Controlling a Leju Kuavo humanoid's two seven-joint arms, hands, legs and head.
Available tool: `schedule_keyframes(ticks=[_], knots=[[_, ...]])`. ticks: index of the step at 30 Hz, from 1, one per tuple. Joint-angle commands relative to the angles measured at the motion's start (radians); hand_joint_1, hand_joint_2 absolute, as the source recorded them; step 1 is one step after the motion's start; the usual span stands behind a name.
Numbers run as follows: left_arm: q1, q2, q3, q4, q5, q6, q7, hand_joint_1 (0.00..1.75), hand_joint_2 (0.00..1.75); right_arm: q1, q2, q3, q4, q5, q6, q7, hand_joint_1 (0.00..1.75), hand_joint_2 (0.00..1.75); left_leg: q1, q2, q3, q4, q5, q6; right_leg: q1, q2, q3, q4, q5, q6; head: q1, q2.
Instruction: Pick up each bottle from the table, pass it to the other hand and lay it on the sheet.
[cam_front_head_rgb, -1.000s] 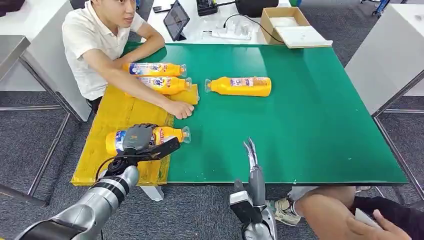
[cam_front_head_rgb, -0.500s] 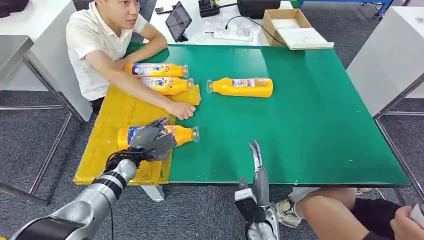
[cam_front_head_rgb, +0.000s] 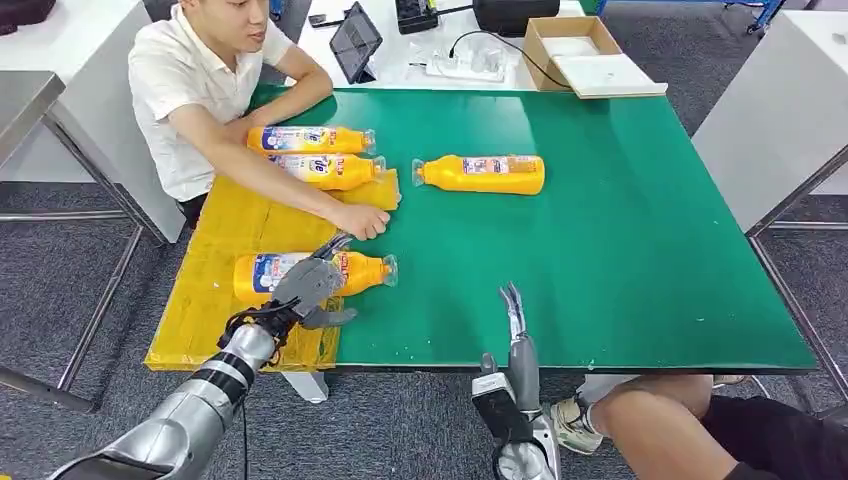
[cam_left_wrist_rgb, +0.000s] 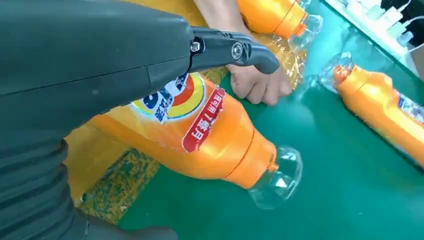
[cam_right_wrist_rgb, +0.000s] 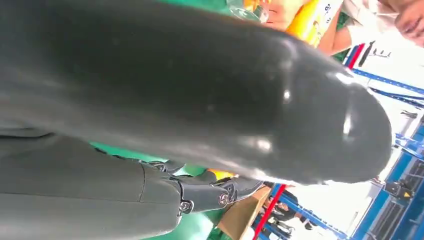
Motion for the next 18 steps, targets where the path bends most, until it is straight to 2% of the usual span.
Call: schedule_keyframes(ticks=[1,4,10,13,14,18], knots=[[0.097,0.013,-0.104,-0.23,0.125,0.114,-0.059,0.0,1.75,-0.02,-0.013,-0.042,0.047,-0.01,-0.013,-0.032,0.0,0.0,0.0,0.001,0.001,-0.001,0.0,-0.001,0.0,0.0,0.001,-0.001,0.0,-0.001,0.0,0.0],[0.207,-0.006,-0.127,-0.482,0.123,0.367,-0.131,0.0,1.75,-0.006,0.002,-0.04,0.029,0.007,-0.013,-0.032,0.0,0.0,0.0,0.001,-0.001,0.0,-0.001,-0.001,0.0,0.0,-0.001,0.0,0.0,-0.001,0.0,0.0],[0.364,-0.06,-0.12,-0.804,0.428,0.356,-0.24,0.0,1.75,0.004,0.004,-0.028,0.022,0.006,-0.049,-0.032,0.0,0.0,0.0,0.002,-0.003,0.0,-0.002,-0.001,0.001,0.0,-0.003,0.0,-0.002,-0.002,0.0,0.0],[0.411,-0.06,-0.133,-0.91,0.541,0.335,-0.26,0.0,1.75,0.007,-0.022,-0.026,0.001,0.027,-0.073,-0.031,0.0,0.0,0.0,0.004,-0.003,0.001,-0.003,-0.002,0.001,0.002,-0.004,0.001,-0.002,-0.002,0.0,0.0],[0.428,-0.057,-0.137,-0.947,0.576,0.323,-0.26,0.0,1.75,0.011,-0.034,-0.025,-0.016,0.045,-0.088,-0.027,0.0,1.75,0.0,0.003,-0.005,0.0,-0.002,-0.001,0.001,0.001,-0.005,0.0,-0.001,-0.002,0.0,0.0],[0.467,-0.037,-0.145,-1.019,0.631,0.308,-0.277,0.0,1.75,-0.006,-0.125,-0.032,-0.083,0.237,-0.16,0.047,0.0,1.75,0.0,0.003,-0.004,0.0,-0.003,-0.002,0.001,0.0,-0.005,0.0,-0.002,-0.002,0.0,0.0]])
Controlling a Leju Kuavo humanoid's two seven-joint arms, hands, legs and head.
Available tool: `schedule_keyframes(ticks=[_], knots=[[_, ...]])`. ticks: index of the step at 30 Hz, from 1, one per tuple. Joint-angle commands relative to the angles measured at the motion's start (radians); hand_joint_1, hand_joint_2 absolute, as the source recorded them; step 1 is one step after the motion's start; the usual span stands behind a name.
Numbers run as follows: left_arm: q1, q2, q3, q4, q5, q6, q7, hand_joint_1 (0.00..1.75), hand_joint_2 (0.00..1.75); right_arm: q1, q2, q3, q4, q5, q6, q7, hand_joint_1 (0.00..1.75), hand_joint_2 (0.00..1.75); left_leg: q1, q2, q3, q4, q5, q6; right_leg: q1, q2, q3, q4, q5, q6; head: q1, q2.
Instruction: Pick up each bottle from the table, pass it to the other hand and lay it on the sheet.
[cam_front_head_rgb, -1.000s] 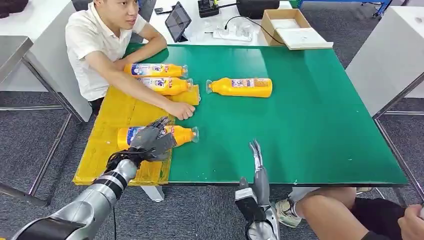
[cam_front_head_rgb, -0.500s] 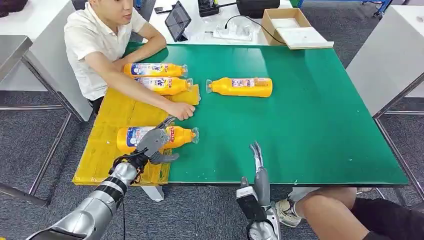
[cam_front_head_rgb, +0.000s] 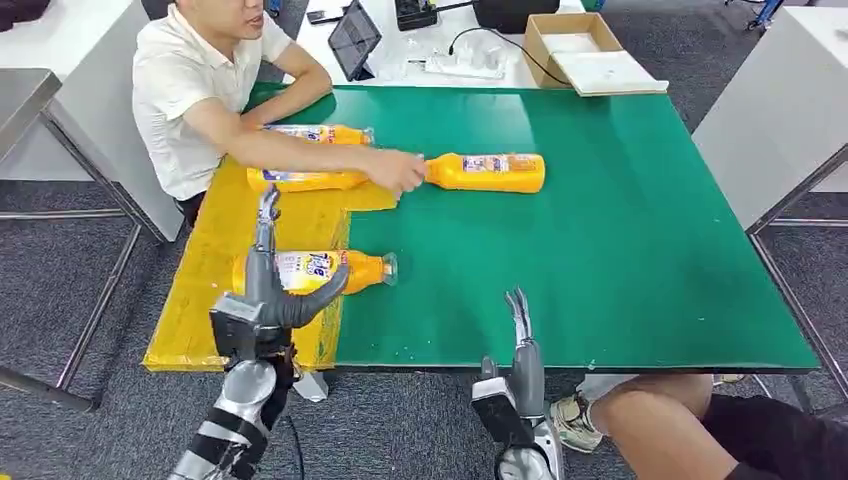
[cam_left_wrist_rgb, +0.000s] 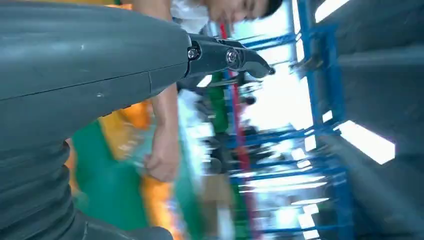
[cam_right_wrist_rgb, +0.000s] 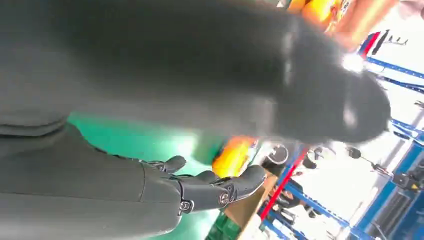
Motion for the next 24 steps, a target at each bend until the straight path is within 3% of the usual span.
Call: schedule_keyframes(ticks=[1,8,15,24], knots=[[0.112,0.028,-0.045,-0.279,0.104,-0.038,-0.017,0.0,1.75,-0.04,-0.139,-0.03,-0.08,0.245,-0.102,0.073,0.0,1.75,0.0,0.001,0.003,0.001,-0.002,-0.002,0.0,0.0,0.002,0.001,-0.002,-0.002,0.0,0.0],[0.129,0.023,-0.031,-0.219,0.12,-0.085,0.004,0.0,1.75,-0.186,-0.238,-0.081,0.092,0.477,-0.084,0.246,0.0,1.75,-0.001,0.003,0.004,-0.001,-0.001,-0.001,0.0,0.001,0.004,-0.001,0.0,-0.001,0.0,0.0],[0.108,0.019,-0.033,-0.178,0.1,-0.091,0.015,0.0,1.75,-0.29,-0.274,-0.052,0.281,0.589,-0.069,0.338,0.0,1.75,0.0,0.002,0.005,-0.001,0.0,-0.001,0.0,0.001,0.005,-0.001,0.0,-0.001,0.0,0.0],[0.078,0.011,-0.034,-0.125,0.082,-0.079,0.033,0.0,1.75,-0.374,-0.275,-0.035,0.444,0.633,-0.05,0.38,0.0,1.75,0.0,0.002,0.004,-0.001,0.0,-0.001,0.001,0.0,0.005,-0.001,0.0,-0.001,0.0,0.0]])
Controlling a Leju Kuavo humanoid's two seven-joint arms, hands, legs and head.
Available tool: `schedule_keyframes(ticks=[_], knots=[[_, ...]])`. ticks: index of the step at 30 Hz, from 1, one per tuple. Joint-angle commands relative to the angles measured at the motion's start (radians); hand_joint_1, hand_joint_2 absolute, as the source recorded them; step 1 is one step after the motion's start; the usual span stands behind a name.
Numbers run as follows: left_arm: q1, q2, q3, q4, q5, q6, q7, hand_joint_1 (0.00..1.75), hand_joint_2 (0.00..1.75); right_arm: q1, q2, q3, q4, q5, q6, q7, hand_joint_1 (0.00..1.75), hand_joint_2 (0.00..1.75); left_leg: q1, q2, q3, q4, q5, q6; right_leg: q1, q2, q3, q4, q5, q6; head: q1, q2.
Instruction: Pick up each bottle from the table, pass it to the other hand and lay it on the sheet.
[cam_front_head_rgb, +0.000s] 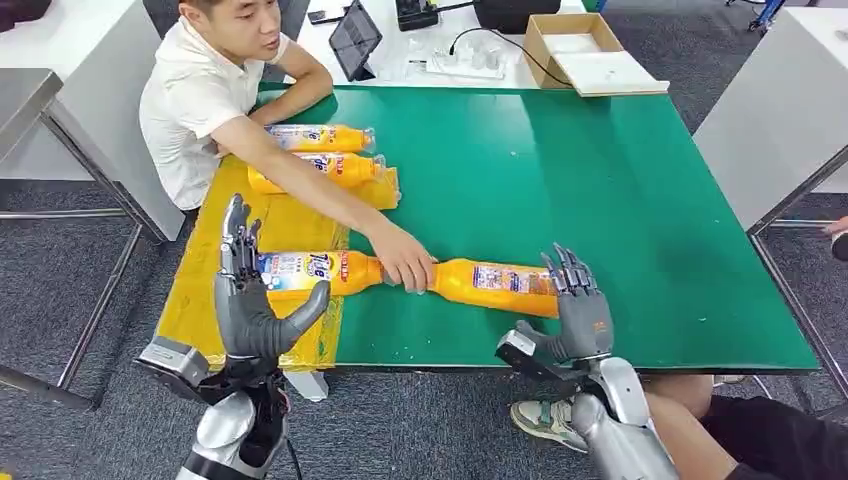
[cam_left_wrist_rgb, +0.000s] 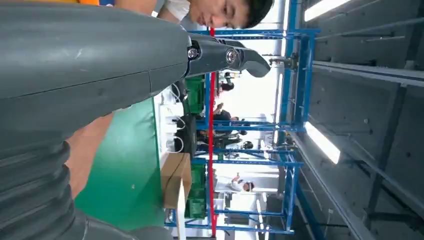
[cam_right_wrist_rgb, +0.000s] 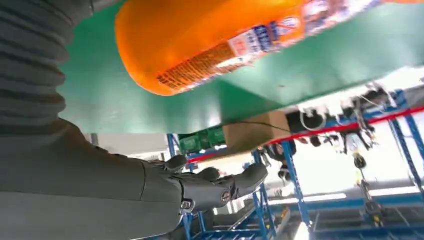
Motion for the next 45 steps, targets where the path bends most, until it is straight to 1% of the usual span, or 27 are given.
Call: schedule_keyframes(ticks=[1,2,3,4,5,6,7,8,10,11,12,15,16,18,19,21,22,23,24,25,39,42,43,44,45], knots=[[-0.053,0.009,-0.013,0.101,-0.012,0.012,0.02,0.0,1.75,-0.125,-0.004,0.022,0.264,0.026,0.023,0.034,0.0,1.75,0.001,0.004,0.007,-0.001,-0.002,-0.003,0.001,0.001,0.006,-0.001,-0.001,-0.003,0.0,0.0],[-0.056,0.008,-0.014,0.108,-0.012,0.012,0.02,0.0,1.75,-0.131,0.002,0.02,0.279,0.021,0.027,0.034,0.0,1.75,0.001,0.004,0.008,-0.002,-0.002,-0.003,0.001,0.001,0.007,-0.002,-0.001,-0.004,0.0,0.0],[-0.061,0.007,-0.015,0.119,-0.017,0.017,0.032,0.0,1.75,-0.139,0.008,0.016,0.297,0.013,0.033,0.031,0.0,1.75,0.0,0.002,0.003,-0.001,-0.001,-0.002,0.001,0.001,0.003,-0.001,0.0,-0.002,0.0,0.0],[-0.072,0.004,-0.017,0.141,-0.021,0.024,0.054,0.0,1.75,-0.157,0.014,0.025,0.338,0.024,0.042,0.035,0.0,1.75,0.001,0.003,0.005,-0.001,-0.001,-0.002,0.001,0.001,0.004,-0.001,-0.001,-0.003,0.0,0.0],[-0.08,0.002,-0.02,0.156,-0.021,0.025,0.06,0.0,1.75,-0.167,0.02,0.028,0.359,0.027,0.044,0.041,0.0,1.75,0.0,0.001,0.003,-0.001,0.0,-0.002,0.001,0.0,0.003,-0.001,0.0,-0.002,0.0,0.0],[-0.085,0.0,-0.021,0.166,-0.021,0.026,0.062,0.0,1.75,-0.175,0.026,0.024,0.376,0.018,0.052,0.037,0.0,1.75,0.001,0.001,0.004,-0.001,-0.001,-0.002,0.001,0.0,0.004,-0.001,-0.001,-0.002,0.0,0.0],[-0.087,0.0,-0.022,0.169,-0.021,0.026,0.062,0.0,1.75,-0.177,0.028,0.025,0.378,0.019,0.052,0.036,0.0,1.75,0.0,0.001,0.002,-0.001,0.0,-0.001,0.001,0.0,0.002,-0.001,0.0,-0.001,0.0,0.0],[-0.087,0.0,-0.022,0.169,-0.021,0.026,0.062,0.0,1.75,-0.177,0.028,0.025,0.378,0.019,0.052,0.036,0.0,1.75,0.0,0.003,0.005,-0.001,-0.001,-0.002,0.001,0.001,0.004,-0.001,-0.001,-0.003,0.0,0.0],[-0.087,0.0,-0.022,0.169,-0.021,0.026,0.062,0.0,1.75,-0.177,0.028,0.025,0.378,0.019,0.052,0.036,0.0,1.75,0.0,0.001,0.002,-0.001,0.0,-0.001,0.0,0.0,0.002,0.0,0.0,-0.001,0.0,0.0],[-0.091,0.0,-0.022,0.177,-0.02,0.027,0.067,0.0,1.75,-0.187,0.033,0.02,0.398,0.007,0.066,0.032,0.0,1.75,0.0,0.002,0.004,-0.001,-0.001,-0.002,0.001,0.001,0.004,-0.001,-0.001,-0.002,0.0,0.0],[-0.095,-0.001,-0.024,0.182,-0.018,0.026,0.073,0.0,1.75,-0.196,0.033,0.032,0.413,0.02,0.073,0.037,0.0,1.75,0.0,0.001,0.002,-0.001,-0.001,-0.001,0.0,0.0,0.002,0.0,0.0,-0.001,0.0,0.0],[-0.103,-0.001,-0.028,0.195,-0.017,0.025,0.075,0.0,1.75,-0.224,0.038,0.053,0.459,0.044,0.109,0.066,0.0,1.75,0.0,0.002,0.003,-0.001,-0.001,-0.001,0.001,0.001,0.002,0.0,0.0,-0.002,0.0,0.0],[-0.104,0.0,-0.029,0.197,-0.017,0.025,0.075,0.0,1.75,-0.228,0.04,0.055,0.461,0.046,0.11,0.07,0.0,1.75,0.001,0.004,0.004,0.0,-0.002,-0.002,0.001,0.002,0.004,0.0,-0.001,-0.003,0.0,0.0],[-0.104,0.0,-0.029,0.197,-0.017,0.025,0.075,0.0,1.75,-0.228,0.04,0.055,0.461,0.046,0.11,0.07,0.0,1.75,0.001,0.002,0.003,-0.001,-0.001,-0.002,0.001,0.001,0.003,-0.001,0.0,-0.002,0.0,0.0],[-0.104,0.0,-0.029,0.197,-0.017,0.025,0.075,0.0,1.75,-0.228,0.04,0.055,0.461,0.046,0.11,0.07,0.0,1.75,0.001,0.003,0.005,-0.001,-0.001,-0.002,0.001,0.0,0.005,-0.001,-0.001,-0.003,0.0,0.0],[-0.104,0.001,-0.029,0.196,-0.017,0.024,0.076,0.0,1.75,-0.238,0.037,0.068,0.481,0.06,0.135,0.087,0.0,1.75,0.001,0.001,0.003,-0.001,0.0,-0.002,0.001,-0.001,0.002,-0.001,0.0,-0.002,0.0,0.0],[-0.105,0.003,-0.029,0.198,-0.017,0.024,0.077,0.0,1.75,-0.247,0.035,0.076,0.491,0.071,0.146,0.105,0.0,1.75,0.001,0.001,0.005,-0.001,-0.001,-0.002,0.001,-0.001,0.004,-0.001,-0.001,-0.003,0.0,0.0],[-0.106,0.003,-0.029,0.199,-0.017,0.024,0.077,0.0,1.75,-0.252,0.036,0.08,0.498,0.077,0.152,0.116,0.0,1.75,0.001,0.001,0.003,-0.001,0.0,-0.001,0.001,0.0,0.003,-0.001,0.0,-0.002,0.0,0.0],[-0.106,0.003,-0.027,0.202,-0.017,0.024,0.077,0.0,1.75,-0.266,0.036,0.09,0.517,0.089,0.181,0.14,0.0,1.75,0.001,0.002,0.006,-0.001,-0.001,-0.003,0.001,0.0,0.005,-0.001,-0.001,-0.003,0.0,0.0],[-0.107,0.003,-0.027,0.203,-0.017,0.024,0.077,0.0,1.75,-0.27,0.035,0.094,0.523,0.093,0.191,0.144,0.0,1.75,0.001,0.003,0.004,-0.001,-0.001,-0.002,0.001,0.001,0.004,-0.001,0.0,-0.002,0.0,0.0],[-0.108,0.002,-0.026,0.205,-0.017,0.024,0.077,0.0,1.75,-0.275,0.035,0.097,0.527,0.098,0.194,0.154,0.0,1.75,0.001,0.002,0.008,-0.001,0.0,-0.002,0.001,-0.001,0.008,-0.001,0.0,-0.003,0.0,0.0],[-0.11,0.001,-0.026,0.215,-0.014,0.02,0.08,0.0,1.75,-0.293,0.037,0.108,0.551,0.105,0.237,0.157,0.0,1.75,0.001,0.002,0.008,-0.001,0.0,-0.002,0.001,-0.001,0.008,-0.001,0.0,-0.003,0.0,0.0],[-0.112,0.0,-0.026,0.218,-0.013,0.019,0.081,0.0,1.75,-0.295,0.038,0.106,0.553,0.102,0.243,0.154,0.7,1.75,0.001,0.002,0.008,-0.001,0.0,-0.002,0.001,-0.001,0.007,-0.001,0.0,-0.002,0.0,0.0],[-0.115,0.001,-0.026,0.223,-0.013,0.018,0.081,0.0,1.75,-0.299,0.037,0.105,0.561,0.097,0.263,0.147,1.54,1.75,0.001,0.002,0.008,-0.001,0.0,-0.001,0.001,-0.001,0.007,-0.001,0.0,-0.002,0.0,0.0],[-0.116,0.001,-0.026,0.224,-0.012,0.017,0.08,0.0,1.75,-0.3,0.036,0.107,0.564,0.099,0.268,0.145,1.75,1.75,0.001,0.002,0.009,-0.001,0.0,-0.002,0.001,-0.001,0.008,-0.001,0.0,-0.003,0.0,0.0]])
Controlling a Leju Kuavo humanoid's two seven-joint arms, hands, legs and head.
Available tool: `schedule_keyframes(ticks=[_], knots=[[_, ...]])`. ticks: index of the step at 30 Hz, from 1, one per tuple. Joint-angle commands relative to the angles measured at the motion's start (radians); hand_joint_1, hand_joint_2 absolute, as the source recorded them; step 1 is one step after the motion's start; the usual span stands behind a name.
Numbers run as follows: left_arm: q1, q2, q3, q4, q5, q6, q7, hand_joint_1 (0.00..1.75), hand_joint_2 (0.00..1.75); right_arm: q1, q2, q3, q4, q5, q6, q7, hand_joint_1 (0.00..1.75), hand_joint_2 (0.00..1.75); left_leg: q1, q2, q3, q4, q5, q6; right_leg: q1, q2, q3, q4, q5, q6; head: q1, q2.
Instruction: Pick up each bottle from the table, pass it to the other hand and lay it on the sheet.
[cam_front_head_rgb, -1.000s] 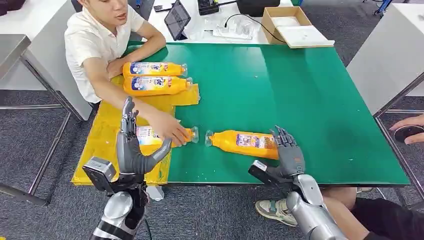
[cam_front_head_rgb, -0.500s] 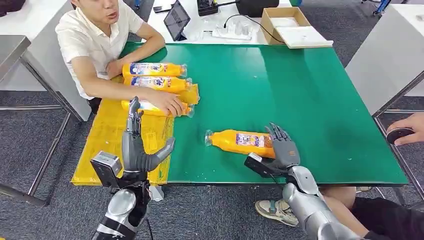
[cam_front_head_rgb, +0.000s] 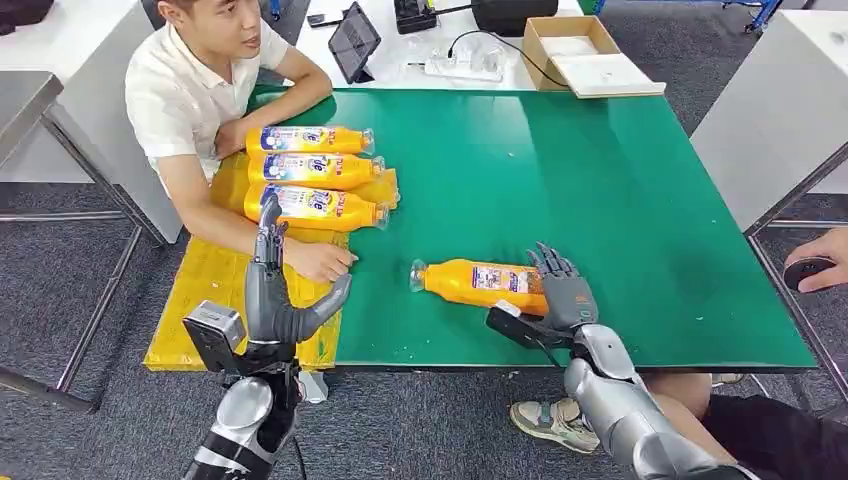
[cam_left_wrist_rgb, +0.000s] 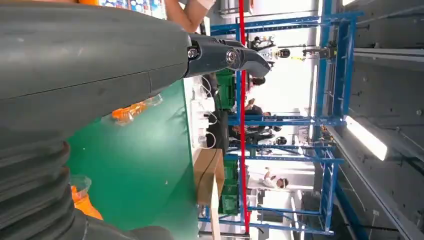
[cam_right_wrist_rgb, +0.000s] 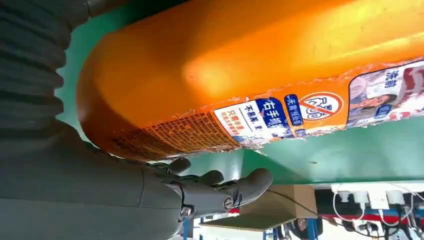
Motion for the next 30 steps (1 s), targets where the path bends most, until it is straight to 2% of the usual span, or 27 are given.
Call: schedule_keyframes(ticks=[1,5,7,11,14,16,18,25,26,28,30], knots=[[-0.047,0.016,-0.016,0.083,0.006,-0.009,0.004,0.0,1.75,-0.032,0.005,0.043,0.129,0.002,0.084,-0.006,1.75,1.75,0.001,0.0,0.003,-0.001,0.0,-0.002,0.001,-0.002,0.003,-0.001,0.0,-0.002,0.0,0.0],[-0.046,0.019,-0.013,0.073,0.009,-0.015,0.002,0.0,1.75,-0.041,-0.003,0.053,0.144,0.01,0.124,0.017,1.75,1.75,0.001,0.002,0.004,-0.001,0.0,-0.002,0.002,-0.002,0.004,-0.001,0.0,-0.003,0.0,0.0],[-0.046,0.021,-0.012,0.07,0.01,-0.021,0.003,0.0,1.75,-0.045,-0.013,0.068,0.154,0.024,0.193,0.048,1.75,1.75,0.001,0.001,0.004,-0.001,0.0,-0.002,0.001,-0.003,0.004,-0.001,0.0,-0.002,0.0,0.0],[-0.04,0.022,-0.009,0.071,0.01,-0.022,0.003,0.0,1.75,-0.037,-0.021,0.065,0.161,0.019,0.221,0.053,1.75,1.75,0.001,0.0,0.008,-0.003,0.0,-0.002,0.002,-0.004,0.009,-0.003,-0.001,-0.003,0.0,0.0],[-0.033,0.022,0.001,0.064,0.009,-0.022,-0.004,0.0,1.75,-0.022,-0.014,0.009,0.138,-0.048,0.209,-0.009,1.75,1.75,0.001,0.001,0.009,-0.002,0.0,-0.003,0.002,-0.004,0.008,-0.002,-0.001,-0.003,0.0,0.0],[-0.029,0.021,0.005,0.054,0.012,-0.021,-0.017,0.0,1.75,-0.015,0.01,-0.095,0.114,-0.177,0.184,-0.122,1.75,1.75,0.001,0.001,0.008,-0.001,0.0,-0.001,0.001,-0.002,0.007,-0.002,0.0,-0.002,0.0,0.0],[-0.02,0.017,0.013,0.039,0.026,-0.015,-0.038,0.0,1.75,-0.014,0.03,-0.14,0.095,-0.243,0.173,-0.176,1.75,1.75,0.001,0.001,0.008,-0.001,0.0,-0.002,0.002,-0.002,0.008,-0.002,0.0,-0.002,0.0,0.0],[0.006,0.015,0.028,-0.01,0.072,0.005,-0.078,0.0,1.75,0.008,0.105,-0.215,-0.006,-0.459,0.193,-0.342,1.75,1.75,0.001,0.006,0.007,-0.001,-0.001,-0.002,0.001,0.002,0.007,-0.001,0.0,-0.003,0.0,0.0],[0.007,0.009,0.035,-0.018,0.08,0.013,-0.096,0.0,1.75,0.021,0.125,-0.217,-0.057,-0.493,0.181,-0.4,1.75,1.75,0.001,0.006,0.006,-0.001,-0.001,-0.002,0.001,0.002,0.005,-0.001,0.0,-0.002,0.0,0.0],[0.011,0.003,0.047,-0.032,0.083,0.036,-0.118,0.0,1.75,0.059,0.158,-0.192,-0.17,-0.545,0.214,-0.448,1.75,1.75,0.001,0.006,0.005,0.0,-0.001,-0.002,0.001,0.003,0.004,0.0,0.0,-0.002,0.0,0.0],[0.015,-0.003,0.061,-0.038,0.099,0.046,-0.112,0.0,1.75,0.139,0.186,-0.132,-0.362,-0.603,0.241,-0.453,1.75,1.75,0.002,0.008,0.004,0.0,-0.002,-0.003,0.002,0.004,0.003,0.001,0.0,-0.003,0.0,0.0]])
